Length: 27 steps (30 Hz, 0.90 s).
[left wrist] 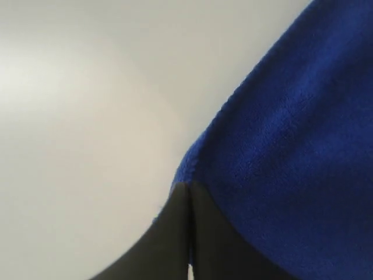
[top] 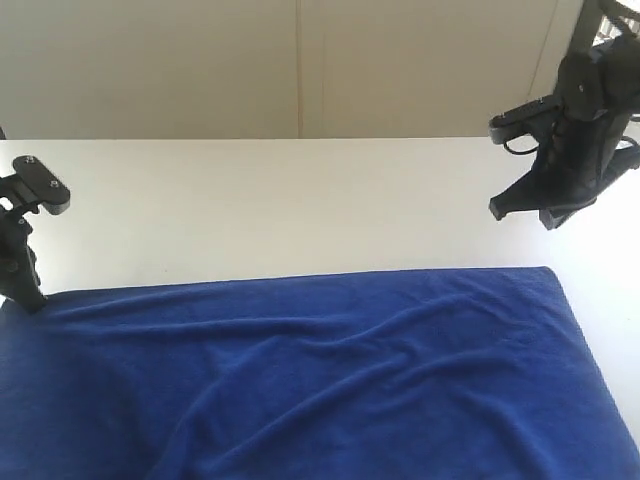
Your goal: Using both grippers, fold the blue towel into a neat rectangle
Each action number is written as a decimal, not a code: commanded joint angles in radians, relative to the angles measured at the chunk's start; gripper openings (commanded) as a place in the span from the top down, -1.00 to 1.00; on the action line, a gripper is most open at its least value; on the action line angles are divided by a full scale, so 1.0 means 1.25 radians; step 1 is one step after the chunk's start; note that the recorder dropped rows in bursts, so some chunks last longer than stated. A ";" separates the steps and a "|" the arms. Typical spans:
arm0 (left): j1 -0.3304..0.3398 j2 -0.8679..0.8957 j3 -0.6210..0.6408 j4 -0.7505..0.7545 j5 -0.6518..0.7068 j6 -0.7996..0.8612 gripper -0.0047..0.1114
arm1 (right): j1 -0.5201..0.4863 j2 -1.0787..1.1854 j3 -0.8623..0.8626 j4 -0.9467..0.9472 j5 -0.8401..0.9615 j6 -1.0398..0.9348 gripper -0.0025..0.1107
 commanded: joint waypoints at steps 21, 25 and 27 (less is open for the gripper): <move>0.020 -0.575 0.126 -0.229 0.144 -0.119 0.92 | 0.659 -0.299 0.310 0.691 -0.204 -0.614 0.96; 0.047 -0.912 0.268 -0.215 0.114 -0.196 0.92 | 0.811 -0.190 0.300 0.704 -0.411 -0.583 0.95; 0.051 -1.046 0.311 -0.190 0.154 -0.243 0.92 | 0.840 -0.125 0.257 0.703 -0.426 -0.574 0.88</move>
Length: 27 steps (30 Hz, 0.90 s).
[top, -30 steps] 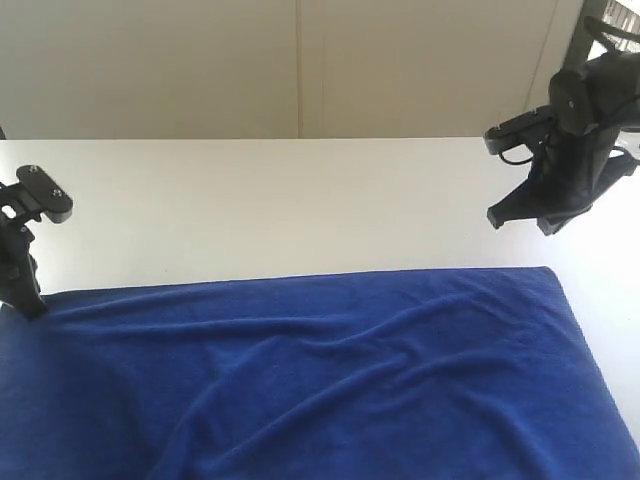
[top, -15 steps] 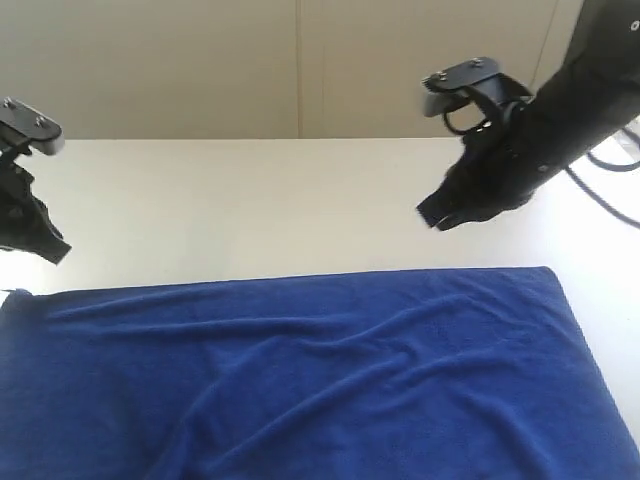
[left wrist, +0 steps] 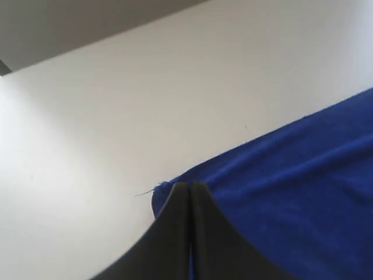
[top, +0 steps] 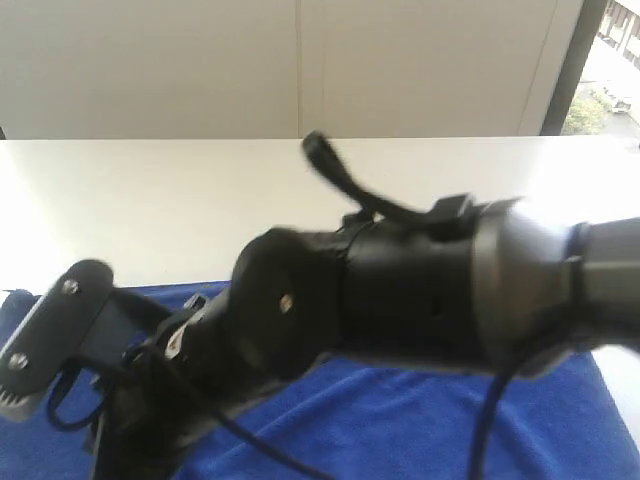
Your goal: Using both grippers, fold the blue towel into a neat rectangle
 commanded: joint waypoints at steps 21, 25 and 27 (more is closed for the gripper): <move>-0.016 -0.484 0.178 0.382 0.227 -0.349 0.92 | 0.146 0.400 -0.311 -0.001 -0.095 0.074 0.42; -0.022 -0.493 0.198 0.373 0.219 -0.349 0.92 | 0.137 0.403 -0.311 -0.043 -0.120 0.118 0.58; -0.022 -0.498 0.204 0.372 0.212 -0.349 0.92 | 0.129 0.403 -0.311 -0.058 -0.126 0.145 0.58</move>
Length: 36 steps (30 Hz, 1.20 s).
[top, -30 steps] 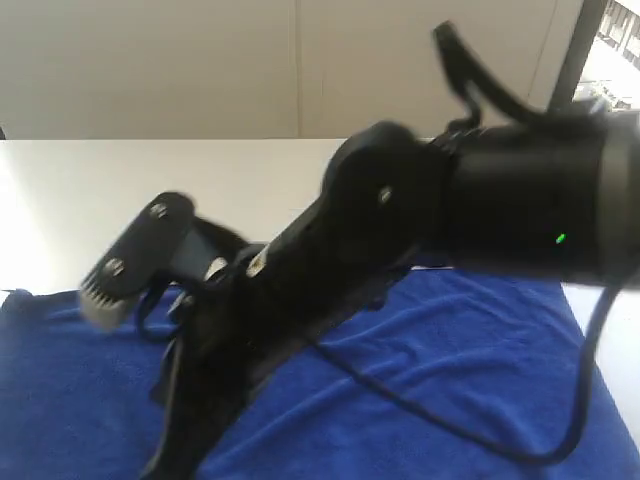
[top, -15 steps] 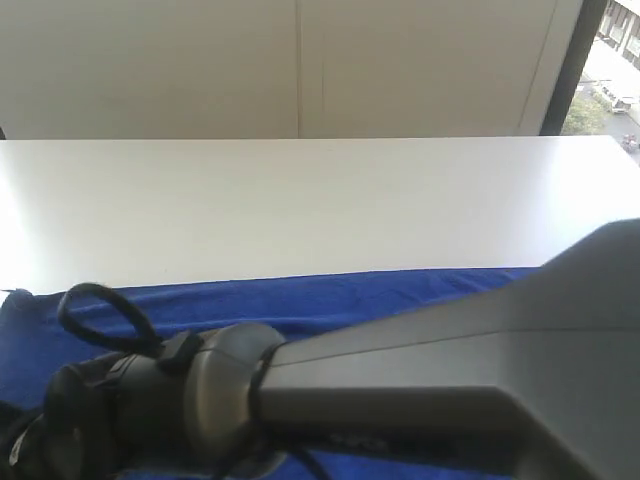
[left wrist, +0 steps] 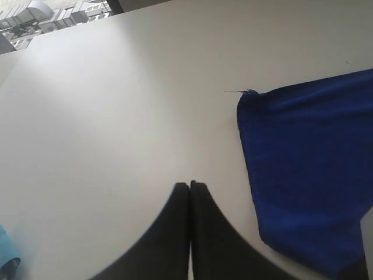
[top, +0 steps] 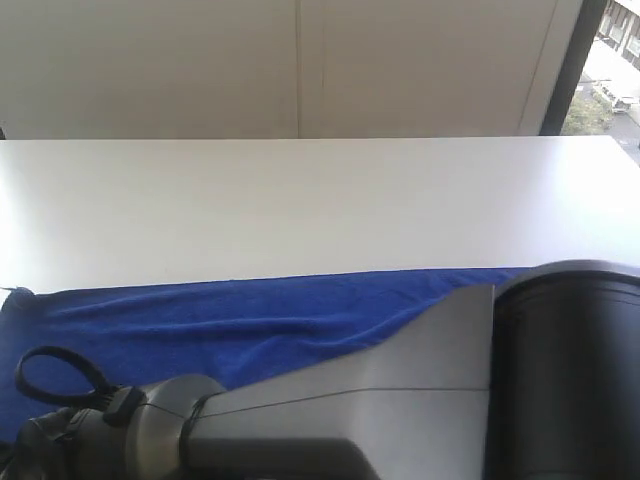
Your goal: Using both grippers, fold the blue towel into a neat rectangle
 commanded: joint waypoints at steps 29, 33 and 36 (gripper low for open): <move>-0.006 -0.032 0.019 -0.022 -0.025 -0.007 0.92 | -0.073 -0.090 -0.002 -0.067 -0.005 0.066 0.96; -0.006 -0.032 0.019 -0.021 -0.023 -0.007 0.92 | -0.136 -0.102 -0.002 -0.067 -0.005 0.087 0.96; -0.006 -0.032 0.019 -0.021 -0.023 -0.005 0.92 | -0.185 -0.092 -0.002 -0.067 0.000 0.124 0.96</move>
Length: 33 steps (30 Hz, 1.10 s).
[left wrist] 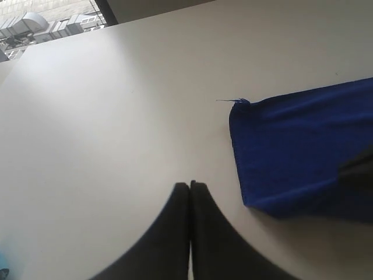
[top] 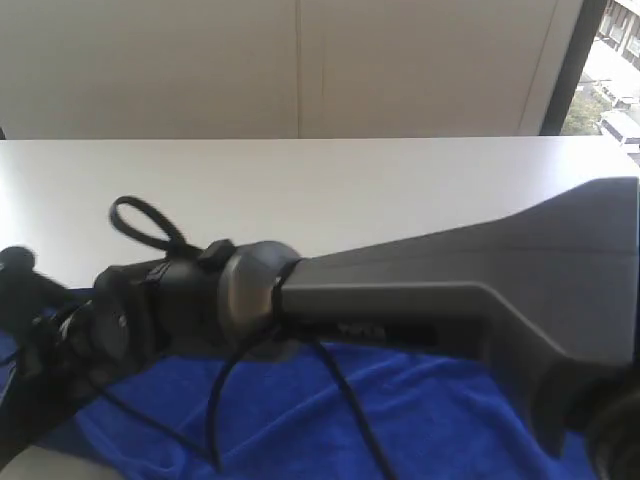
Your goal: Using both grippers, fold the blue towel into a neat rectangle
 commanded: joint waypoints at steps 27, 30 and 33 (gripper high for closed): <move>-0.005 0.810 0.003 -0.802 -0.208 0.382 0.92 | -0.359 -0.324 0.190 -0.489 0.312 0.316 0.96; -0.005 0.948 0.003 -0.841 -0.360 0.382 0.58 | -0.398 -0.380 0.344 -0.489 0.239 0.314 0.96; -0.005 1.012 0.003 -0.890 -0.419 0.421 0.14 | -0.399 -0.392 0.414 -0.489 0.128 0.324 0.96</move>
